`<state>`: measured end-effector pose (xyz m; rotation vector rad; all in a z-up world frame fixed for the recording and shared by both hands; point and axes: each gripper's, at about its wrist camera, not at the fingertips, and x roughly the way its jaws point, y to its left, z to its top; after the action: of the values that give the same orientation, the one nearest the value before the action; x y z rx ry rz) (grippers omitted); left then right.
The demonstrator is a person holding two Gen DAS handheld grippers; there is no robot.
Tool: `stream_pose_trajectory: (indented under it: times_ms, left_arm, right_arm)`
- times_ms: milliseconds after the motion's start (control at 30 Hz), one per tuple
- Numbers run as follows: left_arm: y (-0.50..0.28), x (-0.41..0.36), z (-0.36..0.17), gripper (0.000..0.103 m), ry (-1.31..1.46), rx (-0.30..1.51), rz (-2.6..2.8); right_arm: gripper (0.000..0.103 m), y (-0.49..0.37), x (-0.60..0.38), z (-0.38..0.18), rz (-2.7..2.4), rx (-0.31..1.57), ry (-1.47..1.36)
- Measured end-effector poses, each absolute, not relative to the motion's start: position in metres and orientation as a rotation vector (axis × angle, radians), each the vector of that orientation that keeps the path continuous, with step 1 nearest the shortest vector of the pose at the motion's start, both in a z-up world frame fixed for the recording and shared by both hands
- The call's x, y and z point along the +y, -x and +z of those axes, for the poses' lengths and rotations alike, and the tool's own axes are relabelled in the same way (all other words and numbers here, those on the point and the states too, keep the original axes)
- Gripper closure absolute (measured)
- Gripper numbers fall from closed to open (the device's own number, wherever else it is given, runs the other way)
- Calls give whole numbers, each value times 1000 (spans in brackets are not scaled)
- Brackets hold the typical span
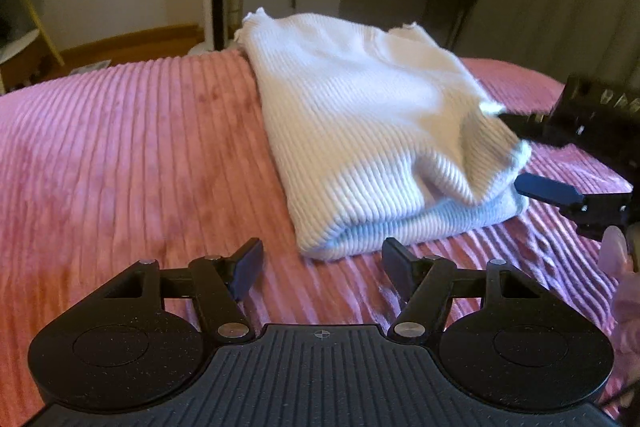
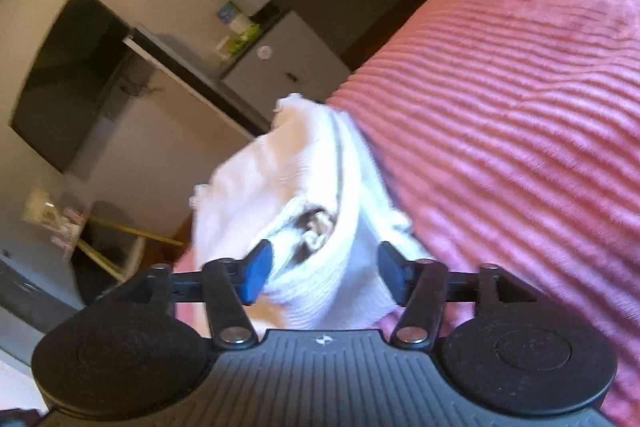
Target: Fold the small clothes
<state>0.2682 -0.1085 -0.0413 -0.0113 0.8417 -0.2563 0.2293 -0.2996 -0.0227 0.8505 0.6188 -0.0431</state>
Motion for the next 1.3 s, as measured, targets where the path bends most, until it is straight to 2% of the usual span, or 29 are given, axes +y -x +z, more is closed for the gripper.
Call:
stream_pose_trajectory:
  times_ms: [167, 233, 333, 367, 400, 433, 500, 667, 767, 800, 833, 900, 967, 1000, 1033, 1100, 1167, 1300]
  left_arm:
    - [-274, -112, -41, 32, 20, 852, -240]
    - [-276, -113, -40, 32, 3, 842, -234]
    - [-279, -113, -41, 32, -3, 840, -227]
    - [-280, -113, -41, 32, 1, 843, -223]
    - [-281, -113, -42, 32, 6, 844, -220]
    - [-281, -111, -42, 32, 13, 841, -214]
    - [-282, -107, -42, 33, 23, 837, -200]
    - [-282, -88, -38, 32, 86, 830, -188]
    - [-284, -83, -38, 32, 109, 839, -193]
    - [-284, -83, -37, 32, 105, 840, -199]
    - [-283, -82, -37, 31, 101, 842, -204]
    - [-282, -79, -37, 29, 90, 850, -210]
    - [-279, -73, -33, 27, 81, 851, -217]
    - [-278, -68, -29, 27, 84, 849, -223]
    - [-276, -64, -25, 27, 88, 842, -230]
    - [-275, -58, -15, 27, 102, 810, -234]
    - [-277, -53, -6, 22, 124, 778, -228]
    - [-303, -51, -11, 21, 225, 827, -273]
  right_arm:
    - [36, -237, -301, -30, 10, 651, -914]
    - [24, -233, -307, -25, 61, 600, -960]
    - [26, -239, -300, -22, 53, 610, -876]
    - [29, -243, -294, -25, 56, 633, -848]
    - [44, -246, -290, -29, 61, 653, -830]
    - [66, -248, -286, -32, 61, 671, -817]
    - [84, -250, -283, -36, 29, 690, -777]
    - [87, -237, -290, -13, 11, 591, -721]
    - [87, -241, -289, -16, -5, 615, -700]
    - [84, -246, -289, -23, -30, 650, -687]
    - [77, -250, -288, -32, -54, 684, -669]
    - [75, -253, -293, -44, -59, 705, -697]
    - [66, -251, -301, -37, -61, 714, -743]
    - [56, -249, -303, -30, -67, 704, -737]
    - [35, -246, -305, -22, -75, 676, -708]
    - [21, -244, -305, -9, -137, 636, -622]
    - [21, -246, -306, -11, -122, 615, -614]
    - [21, -249, -316, -35, -47, 616, -756]
